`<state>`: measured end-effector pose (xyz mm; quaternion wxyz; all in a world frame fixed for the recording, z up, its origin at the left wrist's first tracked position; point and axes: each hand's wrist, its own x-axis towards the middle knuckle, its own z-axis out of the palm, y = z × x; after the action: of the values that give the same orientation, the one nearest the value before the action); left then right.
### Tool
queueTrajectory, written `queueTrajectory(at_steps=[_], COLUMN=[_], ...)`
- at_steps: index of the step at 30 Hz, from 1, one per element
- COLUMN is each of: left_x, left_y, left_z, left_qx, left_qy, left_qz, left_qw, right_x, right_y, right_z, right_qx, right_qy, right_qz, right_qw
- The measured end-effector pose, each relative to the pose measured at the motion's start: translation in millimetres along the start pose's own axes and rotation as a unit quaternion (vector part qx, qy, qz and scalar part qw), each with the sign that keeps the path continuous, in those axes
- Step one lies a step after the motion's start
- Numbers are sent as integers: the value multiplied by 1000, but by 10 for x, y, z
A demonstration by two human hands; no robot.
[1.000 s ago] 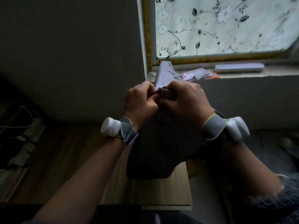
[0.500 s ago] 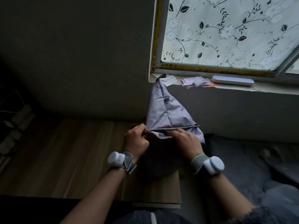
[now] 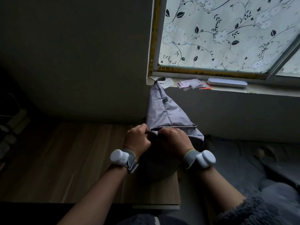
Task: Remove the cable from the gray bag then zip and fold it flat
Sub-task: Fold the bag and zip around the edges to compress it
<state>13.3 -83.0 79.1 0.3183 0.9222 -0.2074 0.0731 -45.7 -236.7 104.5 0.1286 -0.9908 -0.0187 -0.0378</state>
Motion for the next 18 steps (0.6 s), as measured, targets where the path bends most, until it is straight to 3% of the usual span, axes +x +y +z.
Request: queueTrajectory(at_steps=[4, 9, 11, 16, 18], left_x=[26, -15, -11, 10, 11], left_y=[54, 62, 21, -22, -15], left_z=[-1, 24, 16, 8, 14], left_qx=[-22, -46, -54, -94, -98], left_qy=[10, 10, 2, -3, 0], left_qz=[26, 35, 31, 42, 57], left_qw=[999, 998, 998, 995, 994], right_x=[11, 107, 183, 299, 307], right_y=[31, 136, 141, -83, -143], right_z=[9, -57, -122, -207, -190], right_qx=[32, -81, -82, 29, 32], right_qy=[59, -126, -156, -10, -45], right_qz=[12, 75, 94, 30, 15], right_qw=[998, 986, 980, 999, 998])
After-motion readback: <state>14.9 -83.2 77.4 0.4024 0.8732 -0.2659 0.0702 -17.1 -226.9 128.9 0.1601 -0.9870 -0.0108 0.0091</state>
